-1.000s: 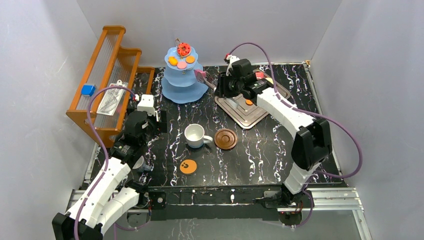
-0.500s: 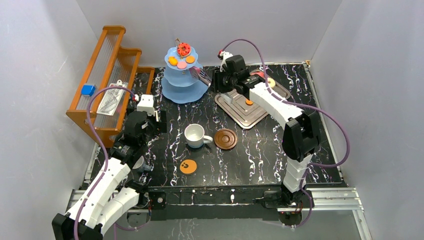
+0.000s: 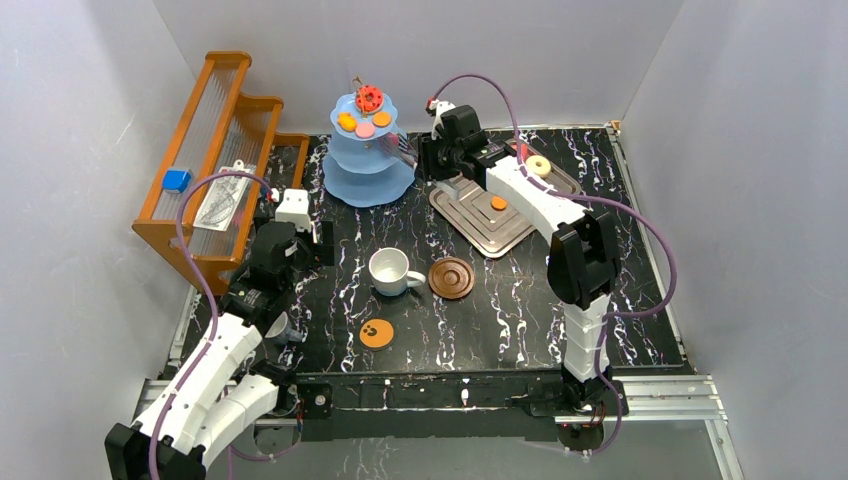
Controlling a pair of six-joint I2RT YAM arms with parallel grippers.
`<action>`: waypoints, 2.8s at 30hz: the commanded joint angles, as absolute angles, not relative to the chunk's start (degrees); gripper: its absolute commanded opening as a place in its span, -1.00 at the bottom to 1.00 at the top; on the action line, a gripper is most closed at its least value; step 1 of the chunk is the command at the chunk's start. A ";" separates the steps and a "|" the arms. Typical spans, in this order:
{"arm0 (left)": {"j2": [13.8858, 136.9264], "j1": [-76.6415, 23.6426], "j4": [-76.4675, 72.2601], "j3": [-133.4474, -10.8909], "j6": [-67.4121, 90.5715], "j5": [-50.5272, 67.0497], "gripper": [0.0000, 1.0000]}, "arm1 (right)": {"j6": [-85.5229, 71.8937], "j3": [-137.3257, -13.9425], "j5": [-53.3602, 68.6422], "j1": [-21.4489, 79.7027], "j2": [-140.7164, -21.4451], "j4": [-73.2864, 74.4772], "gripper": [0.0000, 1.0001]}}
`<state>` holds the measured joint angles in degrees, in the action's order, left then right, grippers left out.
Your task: Serve the afternoon tea
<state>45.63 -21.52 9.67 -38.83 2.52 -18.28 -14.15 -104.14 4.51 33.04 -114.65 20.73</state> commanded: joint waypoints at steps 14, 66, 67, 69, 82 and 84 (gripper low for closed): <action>45.75 -21.80 9.55 -38.88 1.97 -20.15 0.96 | -10.98 -108.54 4.58 33.74 -112.25 22.58 -0.09; 44.27 -21.80 9.93 -39.15 2.03 -20.04 0.96 | -12.32 -112.45 -6.71 42.67 -122.56 8.87 -0.08; 44.22 -21.80 9.93 -39.15 2.05 -20.11 0.96 | -12.23 -112.64 -7.10 42.68 -122.65 8.72 -0.08; 44.17 -21.80 9.93 -39.13 2.05 -20.13 0.96 | -12.22 -112.89 -7.40 42.70 -122.61 8.49 -0.08; 43.79 -21.80 9.93 -39.08 2.00 -20.30 0.96 | -13.50 -114.20 -9.51 43.08 -124.98 5.26 -0.07; 43.71 -21.80 9.94 -39.11 2.10 -20.24 0.96 | -13.62 -115.36 -9.58 43.15 -125.99 5.11 -0.07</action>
<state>45.06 -21.52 10.72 -38.83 2.33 -19.53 -13.26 -110.52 -7.81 42.87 -124.46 11.44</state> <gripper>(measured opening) 0.980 0.482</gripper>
